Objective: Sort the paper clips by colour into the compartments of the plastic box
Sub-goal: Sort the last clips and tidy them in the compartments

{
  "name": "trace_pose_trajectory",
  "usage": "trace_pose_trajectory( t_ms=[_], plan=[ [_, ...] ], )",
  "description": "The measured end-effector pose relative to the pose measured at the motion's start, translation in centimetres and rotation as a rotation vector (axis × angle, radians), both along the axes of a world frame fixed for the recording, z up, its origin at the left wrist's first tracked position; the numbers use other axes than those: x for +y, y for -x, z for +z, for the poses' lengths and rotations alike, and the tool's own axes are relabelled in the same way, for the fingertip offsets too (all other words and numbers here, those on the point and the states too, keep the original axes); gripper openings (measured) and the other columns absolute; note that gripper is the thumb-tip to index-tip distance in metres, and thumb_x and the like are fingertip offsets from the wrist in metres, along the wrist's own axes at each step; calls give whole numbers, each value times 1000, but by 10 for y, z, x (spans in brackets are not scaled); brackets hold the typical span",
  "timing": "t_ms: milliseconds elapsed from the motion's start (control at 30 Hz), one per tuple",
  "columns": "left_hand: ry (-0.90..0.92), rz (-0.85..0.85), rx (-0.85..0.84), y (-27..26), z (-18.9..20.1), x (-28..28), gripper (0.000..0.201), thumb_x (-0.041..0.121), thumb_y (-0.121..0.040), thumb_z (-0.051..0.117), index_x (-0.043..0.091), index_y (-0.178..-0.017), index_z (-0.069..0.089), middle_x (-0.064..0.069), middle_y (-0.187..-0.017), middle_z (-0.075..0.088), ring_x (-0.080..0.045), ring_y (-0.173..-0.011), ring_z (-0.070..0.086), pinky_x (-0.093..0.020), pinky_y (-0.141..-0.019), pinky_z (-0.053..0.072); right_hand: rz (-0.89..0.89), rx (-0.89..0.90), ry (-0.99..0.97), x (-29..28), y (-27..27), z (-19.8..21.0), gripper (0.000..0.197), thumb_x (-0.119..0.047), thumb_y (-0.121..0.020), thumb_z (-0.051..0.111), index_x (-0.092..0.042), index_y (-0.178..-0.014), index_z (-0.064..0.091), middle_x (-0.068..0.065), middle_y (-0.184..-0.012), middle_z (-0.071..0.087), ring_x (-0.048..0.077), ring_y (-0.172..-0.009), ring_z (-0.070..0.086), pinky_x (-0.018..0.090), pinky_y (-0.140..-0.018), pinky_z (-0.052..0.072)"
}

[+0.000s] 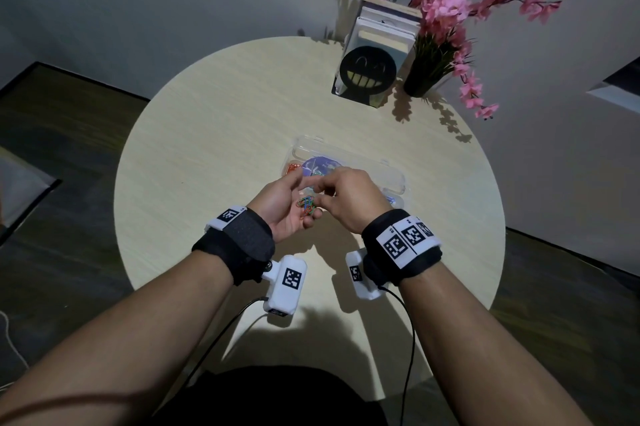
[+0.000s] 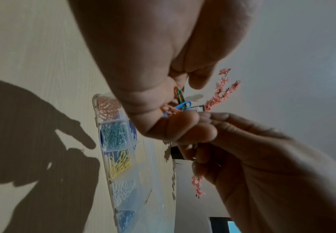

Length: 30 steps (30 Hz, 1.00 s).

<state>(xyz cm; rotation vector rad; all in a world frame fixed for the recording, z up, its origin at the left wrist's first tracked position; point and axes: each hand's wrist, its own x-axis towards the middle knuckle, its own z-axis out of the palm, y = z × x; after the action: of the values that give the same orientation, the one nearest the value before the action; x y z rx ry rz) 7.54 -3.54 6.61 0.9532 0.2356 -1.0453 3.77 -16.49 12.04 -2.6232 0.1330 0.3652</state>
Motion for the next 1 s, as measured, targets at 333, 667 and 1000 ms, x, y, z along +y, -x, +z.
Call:
trace_pose_trajectory(
  t_ms=[333,667,1000],
  plan=[
    [-39,-31,-27,-1,-1,-1,51,56,-98,22,19,-104,57,1,-66,46,-15,-44,45,-19,-42,27,104,83,21,3,-5,0,4,-14,-83,62,-13,-87,63,-5,-74,55,15,-74,49,25,-67,35],
    [-95,-85,-32,-3,-6,1,44,55,-97,24,23,-87,53,0,-63,45,-13,-40,40,-17,-42,23,238,98,102,7,-7,0,13,-12,-83,55,-18,-72,53,2,-75,56,23,-75,52,36,-69,46],
    [-22,-75,-13,-8,-4,5,41,53,-95,31,23,-78,52,-6,-68,37,-10,-35,34,-18,-43,17,300,-71,86,8,-3,1,22,-18,-84,62,-21,-105,68,0,-108,61,22,-101,57,38,-79,49]
  ],
)
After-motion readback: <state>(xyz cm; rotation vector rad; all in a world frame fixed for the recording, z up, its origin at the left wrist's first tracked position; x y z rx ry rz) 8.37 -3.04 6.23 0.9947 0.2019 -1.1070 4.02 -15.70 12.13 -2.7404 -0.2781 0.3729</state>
